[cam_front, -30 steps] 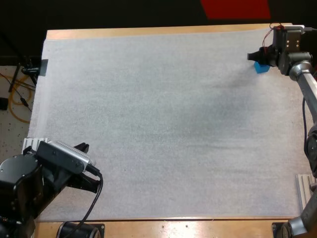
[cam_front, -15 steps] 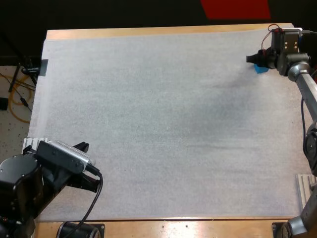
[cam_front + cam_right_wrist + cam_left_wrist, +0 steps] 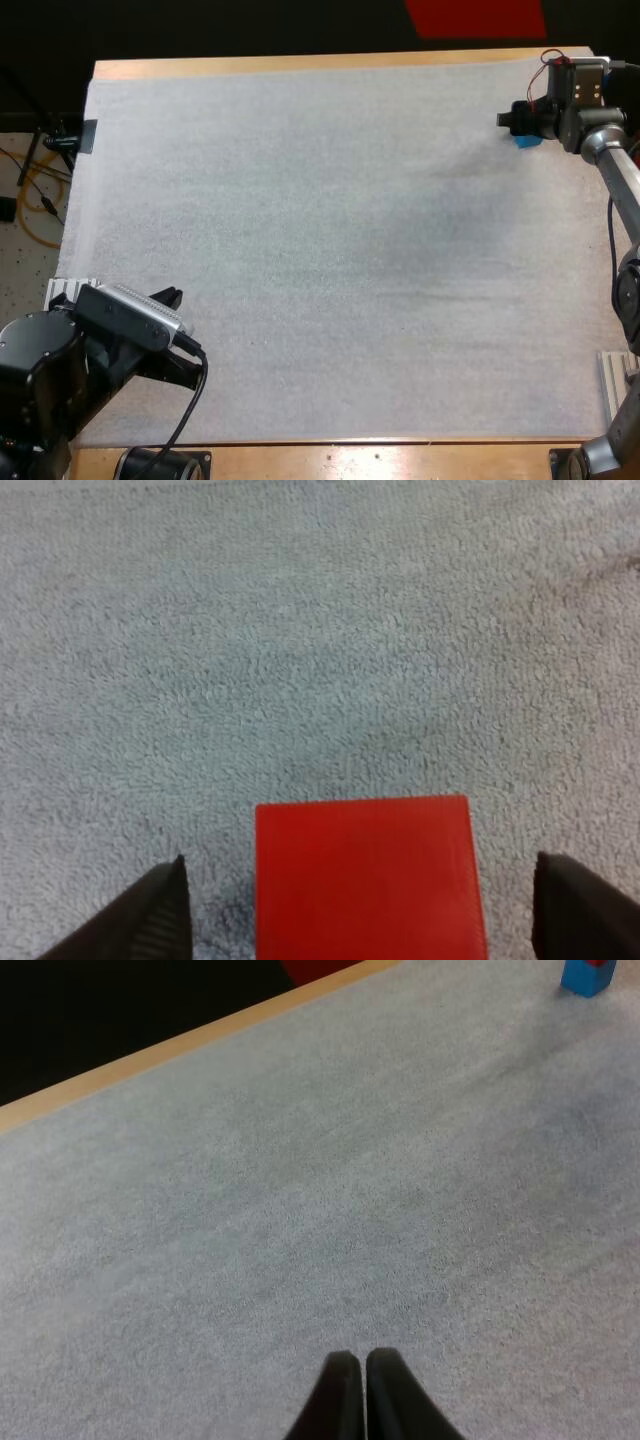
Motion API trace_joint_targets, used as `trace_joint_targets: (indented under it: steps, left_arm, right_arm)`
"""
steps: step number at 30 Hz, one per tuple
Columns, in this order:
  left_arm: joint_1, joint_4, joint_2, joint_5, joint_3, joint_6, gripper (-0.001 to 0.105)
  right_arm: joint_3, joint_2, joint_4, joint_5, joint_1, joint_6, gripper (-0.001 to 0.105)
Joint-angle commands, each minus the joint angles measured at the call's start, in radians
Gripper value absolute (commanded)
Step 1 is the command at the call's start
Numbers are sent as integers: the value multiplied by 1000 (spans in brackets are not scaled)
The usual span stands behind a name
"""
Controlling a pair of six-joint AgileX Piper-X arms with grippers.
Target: Stack red cube on blue cube
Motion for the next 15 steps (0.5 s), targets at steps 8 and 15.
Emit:
trace_joint_targets:
  steps: [8, 15]
  left_arm:
    - [-5, -16, 0, 9, -4, -8, 0]
    - [-5, -78, 0, -54, -4, -22, 0]
  right_arm:
    - [-3, -103, 15, 38, 20, -3, 69]
    - [-3, -261, 86, 37, 37, -5, 69]
